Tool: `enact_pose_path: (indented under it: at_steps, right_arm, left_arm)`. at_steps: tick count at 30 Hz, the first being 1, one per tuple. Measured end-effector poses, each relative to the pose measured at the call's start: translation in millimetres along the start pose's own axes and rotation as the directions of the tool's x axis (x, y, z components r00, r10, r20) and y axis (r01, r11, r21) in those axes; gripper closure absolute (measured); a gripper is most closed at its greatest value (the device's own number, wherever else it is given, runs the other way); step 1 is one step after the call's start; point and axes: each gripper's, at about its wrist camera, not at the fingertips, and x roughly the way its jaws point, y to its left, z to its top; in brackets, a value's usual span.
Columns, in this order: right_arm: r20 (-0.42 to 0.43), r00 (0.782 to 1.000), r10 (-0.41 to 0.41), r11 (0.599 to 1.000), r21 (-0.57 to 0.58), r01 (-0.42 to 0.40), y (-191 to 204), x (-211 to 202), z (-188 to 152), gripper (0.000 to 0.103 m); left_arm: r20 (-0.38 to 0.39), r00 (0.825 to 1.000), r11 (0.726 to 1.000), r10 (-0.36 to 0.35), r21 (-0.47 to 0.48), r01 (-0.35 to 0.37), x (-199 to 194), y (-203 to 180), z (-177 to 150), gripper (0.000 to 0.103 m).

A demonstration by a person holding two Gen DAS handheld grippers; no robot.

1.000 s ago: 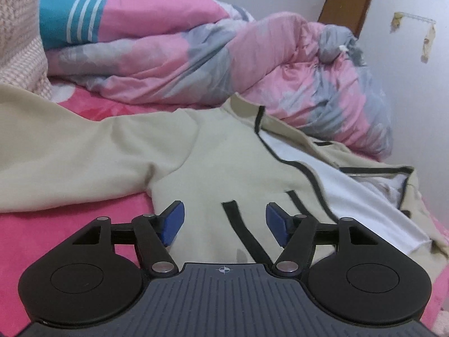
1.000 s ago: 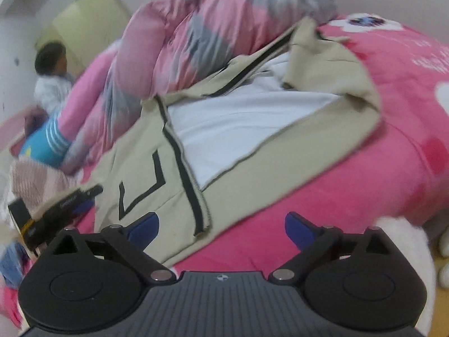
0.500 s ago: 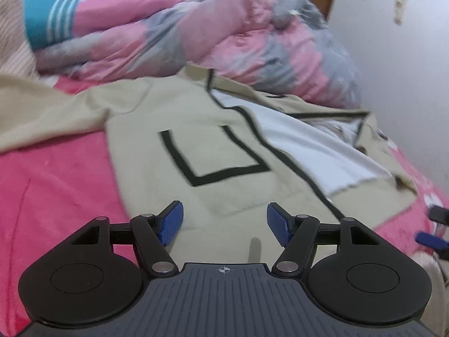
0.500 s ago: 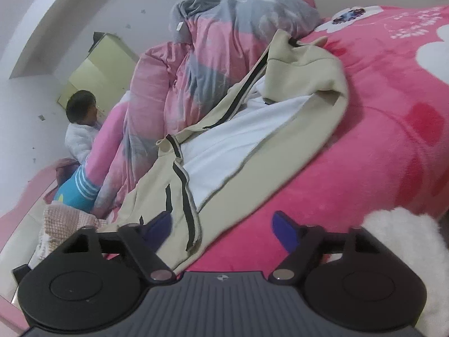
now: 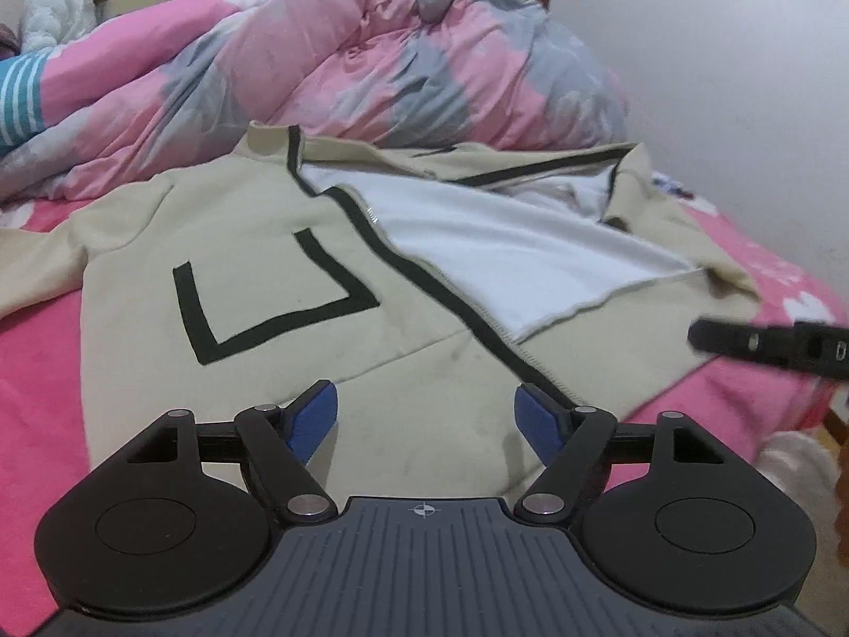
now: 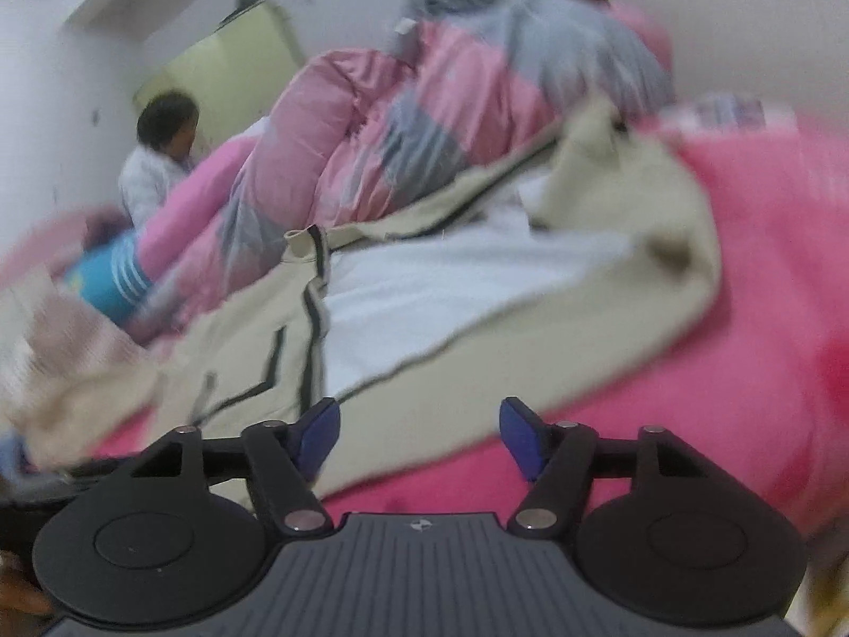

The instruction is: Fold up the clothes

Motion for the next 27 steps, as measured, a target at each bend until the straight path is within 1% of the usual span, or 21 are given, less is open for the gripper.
enact_pose_path:
  at_steps: [1, 3, 5, 7, 9, 12, 14, 15, 17, 18, 20, 22, 23, 25, 26, 27]
  right_arm:
    - [0.010, 1.000, -0.022, 0.999, -0.042, 0.023, 4.1, 4.5, 2.5, 0.032]
    - [0.005, 0.999, -0.038, 0.998, -0.054, 0.038, 4.2, 15.5, 5.1, 0.032]
    - [-0.021, 1.000, -0.010, 1.000, 0.015, 0.010, -3.0, 22.0, 6.2, 0.032]
    - [-0.044, 0.998, 0.047, 0.993, 0.109, -0.042, -13.3, 22.1, 3.5, 0.032]
    - [-0.059, 0.995, 0.080, 0.984, 0.162, -0.069, -21.3, 16.4, -2.0, 0.032]
    - [-0.093, 0.987, 0.134, 0.971, 0.213, -0.112, -31.0, 6.7, -8.6, 0.032]
    - [-0.117, 0.977, 0.176, 0.959, 0.246, -0.144, -36.7, 1.2, -12.2, 0.032]
    - [-0.130, 0.969, 0.211, 0.948, 0.270, -0.170, -38.2, 0.6, -12.9, 0.032]
    - [-0.153, 0.944, 0.293, 0.917, 0.325, -0.232, -37.6, 3.3, -14.3, 0.032]
    - [-0.163, 0.930, 0.330, 0.900, 0.353, -0.257, -36.6, 6.3, -15.3, 0.032]
    - [-0.185, 0.906, 0.380, 0.870, 0.403, -0.283, -33.0, 16.9, -17.6, 0.035]
    - [-0.201, 0.902, 0.381, 0.864, 0.426, -0.270, -27.9, 27.6, -18.8, 0.038]
    - [-0.209, 0.900, 0.382, 0.860, 0.437, -0.263, -25.4, 32.9, -19.4, 0.038]
    - [-0.211, 0.895, 0.394, 0.844, 0.469, -0.261, -22.7, 41.6, -19.4, 0.039]
    - [-0.209, 0.892, 0.401, 0.833, 0.489, -0.260, -22.2, 45.7, -19.2, 0.042]
    - [-0.210, 0.890, 0.405, 0.821, 0.512, -0.253, -22.6, 50.6, -19.5, 0.048]
  left_arm:
    - [-0.015, 1.000, 1.000, 0.009, -0.006, -0.009, 2.4, -0.6, -2.9, 0.029]
    - [-0.008, 1.000, 1.000, 0.018, 0.014, -0.018, -0.3, -2.4, -8.1, 0.029]
    - [-0.009, 1.000, 0.999, 0.029, 0.036, -0.029, -8.6, -2.3, -8.4, 0.029]
    - [-0.007, 0.999, 0.999, 0.035, 0.029, -0.034, -22.0, 3.6, -8.9, 0.029]
    - [-0.004, 1.000, 1.000, 0.029, -0.009, -0.029, -44.1, 18.7, -13.1, 0.028]
    - [-0.010, 0.999, 0.991, 0.053, -0.122, -0.054, -74.2, 44.5, -23.4, 0.028]
    - [-0.015, 0.997, 0.975, 0.080, -0.208, -0.082, -87.8, 60.3, -30.6, 0.029]
    - [-0.018, 0.996, 0.965, 0.090, -0.246, -0.092, -91.3, 67.2, -33.9, 0.029]
    - [-0.028, 0.994, 0.943, 0.101, -0.315, -0.105, -93.6, 79.8, -40.5, 0.031]
    - [-0.037, 0.995, 0.934, 0.093, -0.343, -0.101, -89.8, 84.3, -42.5, 0.032]
    - [-0.056, 0.996, 0.913, 0.071, -0.398, -0.088, -81.0, 92.5, -45.9, 0.039]
    - [-0.047, 0.996, 0.899, 0.071, -0.429, -0.084, -75.8, 94.4, -48.4, 0.043]
    - [-0.035, 0.997, 0.900, 0.072, -0.429, -0.080, -74.1, 93.9, -48.4, 0.047]
    - [-0.012, 0.997, 0.903, 0.074, -0.424, -0.072, -71.0, 92.8, -49.1, 0.052]
    - [-0.004, 0.997, 0.905, 0.075, -0.420, -0.070, -69.3, 92.2, -50.0, 0.055]
    - [0.005, 0.997, 0.906, 0.077, -0.417, -0.068, -67.6, 91.7, -50.9, 0.058]
